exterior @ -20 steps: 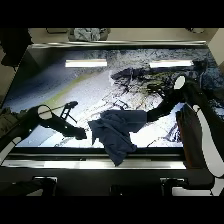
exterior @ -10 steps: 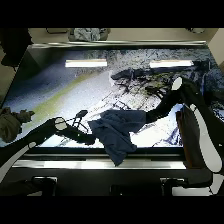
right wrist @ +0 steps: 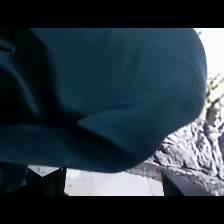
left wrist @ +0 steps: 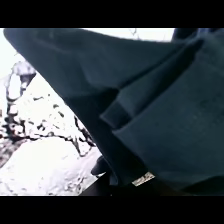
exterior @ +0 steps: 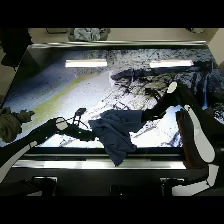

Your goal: Fold the shirts.

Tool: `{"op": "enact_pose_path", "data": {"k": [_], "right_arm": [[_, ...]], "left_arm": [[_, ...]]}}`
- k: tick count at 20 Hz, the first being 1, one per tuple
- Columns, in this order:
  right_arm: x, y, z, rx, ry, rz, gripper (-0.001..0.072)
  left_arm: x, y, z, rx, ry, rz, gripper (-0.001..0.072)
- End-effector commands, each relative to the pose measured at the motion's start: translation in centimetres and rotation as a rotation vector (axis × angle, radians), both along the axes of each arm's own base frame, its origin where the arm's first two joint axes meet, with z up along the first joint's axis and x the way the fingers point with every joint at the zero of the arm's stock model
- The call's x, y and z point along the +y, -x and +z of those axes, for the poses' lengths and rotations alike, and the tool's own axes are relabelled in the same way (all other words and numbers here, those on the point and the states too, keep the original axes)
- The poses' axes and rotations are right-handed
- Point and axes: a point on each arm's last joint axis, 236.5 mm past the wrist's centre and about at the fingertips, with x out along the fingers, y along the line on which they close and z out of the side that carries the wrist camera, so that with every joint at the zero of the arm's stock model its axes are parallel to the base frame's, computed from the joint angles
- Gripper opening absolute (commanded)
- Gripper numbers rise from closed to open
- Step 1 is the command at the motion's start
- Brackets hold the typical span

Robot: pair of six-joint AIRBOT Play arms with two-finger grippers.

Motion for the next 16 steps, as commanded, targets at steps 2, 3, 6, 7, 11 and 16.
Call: {"op": "enact_pose_path", "data": {"k": [2,3,6,7,11,16], "right_arm": [[1.7,-0.1,-2.2,0.087,-0.058,-0.098,0.0637],[2.2,-0.2,-2.2,0.089,-0.078,-0.106,0.0446],[2.3,-1.6,-0.8,-0.014,-0.099,-0.039,0.0036],[1.6,-2.9,0.7,-0.096,-0.073,0.001,0.0036],[-4.3,-11.0,16.3,-0.681,0.202,0.050,0.0036],[-8.6,-5.9,44.6,-1.380,0.370,-0.116,0.0037]], "left_arm": [[0.1,-0.2,0.0,-0.004,0.001,0.007,0.0030],[0.1,-0.2,0.0,-0.005,0.001,0.006,0.0029],[1.5,-1.7,1.5,-0.054,-0.027,-0.008,0.0027],[2.9,-3.4,3.3,-0.112,-0.052,-0.008,0.0026],[13.3,-12.4,18.1,-0.507,-0.202,0.191,0.0026],[21.3,-10.8,49.1,-1.198,-0.095,0.553,0.0026]]}}
